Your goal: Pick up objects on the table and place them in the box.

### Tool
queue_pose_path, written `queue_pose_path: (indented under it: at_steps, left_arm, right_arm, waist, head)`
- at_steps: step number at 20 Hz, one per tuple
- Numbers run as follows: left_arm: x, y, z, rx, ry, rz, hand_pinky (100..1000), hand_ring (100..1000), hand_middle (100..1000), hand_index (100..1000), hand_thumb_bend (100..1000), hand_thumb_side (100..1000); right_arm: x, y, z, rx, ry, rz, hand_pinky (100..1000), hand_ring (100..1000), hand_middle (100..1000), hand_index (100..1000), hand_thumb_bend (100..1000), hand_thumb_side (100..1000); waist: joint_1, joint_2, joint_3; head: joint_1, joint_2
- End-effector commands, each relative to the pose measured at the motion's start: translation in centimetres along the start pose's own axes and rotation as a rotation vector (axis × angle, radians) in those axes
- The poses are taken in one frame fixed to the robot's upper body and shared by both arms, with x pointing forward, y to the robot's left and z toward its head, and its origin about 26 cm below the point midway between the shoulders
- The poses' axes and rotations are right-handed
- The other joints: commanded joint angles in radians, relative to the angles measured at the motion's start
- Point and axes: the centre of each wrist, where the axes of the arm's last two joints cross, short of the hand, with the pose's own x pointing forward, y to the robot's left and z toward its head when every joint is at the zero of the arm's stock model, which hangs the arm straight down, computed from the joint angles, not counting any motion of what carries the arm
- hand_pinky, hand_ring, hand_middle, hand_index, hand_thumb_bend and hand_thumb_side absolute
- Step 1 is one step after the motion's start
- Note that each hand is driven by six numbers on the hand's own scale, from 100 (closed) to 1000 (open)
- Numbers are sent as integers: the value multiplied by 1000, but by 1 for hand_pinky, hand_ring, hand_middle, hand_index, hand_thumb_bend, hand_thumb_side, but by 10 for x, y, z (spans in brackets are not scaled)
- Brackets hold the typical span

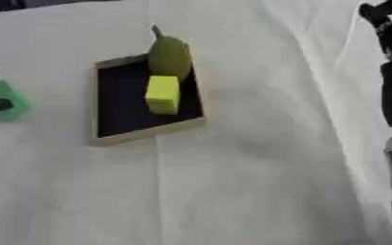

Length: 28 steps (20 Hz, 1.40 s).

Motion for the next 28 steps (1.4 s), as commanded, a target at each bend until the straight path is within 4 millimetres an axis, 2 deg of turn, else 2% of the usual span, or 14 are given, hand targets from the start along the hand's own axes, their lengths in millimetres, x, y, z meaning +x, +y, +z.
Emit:
queue_pose_path:
  at_steps: [1,5,8,11,15,21,28]
  left_arm:
    - [-3,12,3,38,28,-40,923,869,778,870,552,354]
    - [-1,10,-2,49,36,-36,914,859,765,793,473,339]
    - [0,8,-3,50,27,-18,912,855,761,770,441,331]
    - [1,7,-4,47,25,-8,905,842,744,713,369,286]
    - [1,8,-2,59,25,-6,899,830,729,665,318,238]
    - [5,19,9,103,2,-13,894,819,718,650,260,204]
    - [24,35,22,134,-74,-30,891,811,709,643,196,161]
  right_arm:
    - [6,1,-6,12,-25,10,894,961,586,815,100,639]
    - [6,1,-6,9,-22,9,895,963,585,815,100,641]
    - [6,1,-6,7,-20,11,895,963,585,815,100,641]
    - [6,1,-6,5,-19,12,896,963,585,816,100,641]
    - [6,1,-5,3,-18,14,896,963,586,816,100,640]
    - [6,-1,-4,4,-15,18,896,961,585,816,100,639]
    - [6,-2,-1,3,-12,19,895,959,586,815,100,637]
  waist:
    - [8,-10,-1]
    - [12,-4,-5]
    - [13,-3,-7]
    - [13,-3,-8]
    - [11,-6,-6]
    - [8,-16,1]
    - [3,-32,5]
  head:
    - [4,-12]
    - [6,-16]
    - [6,-14]
    - [7,-13]
    - [7,-13]
    - [7,-6]
    - [21,3]
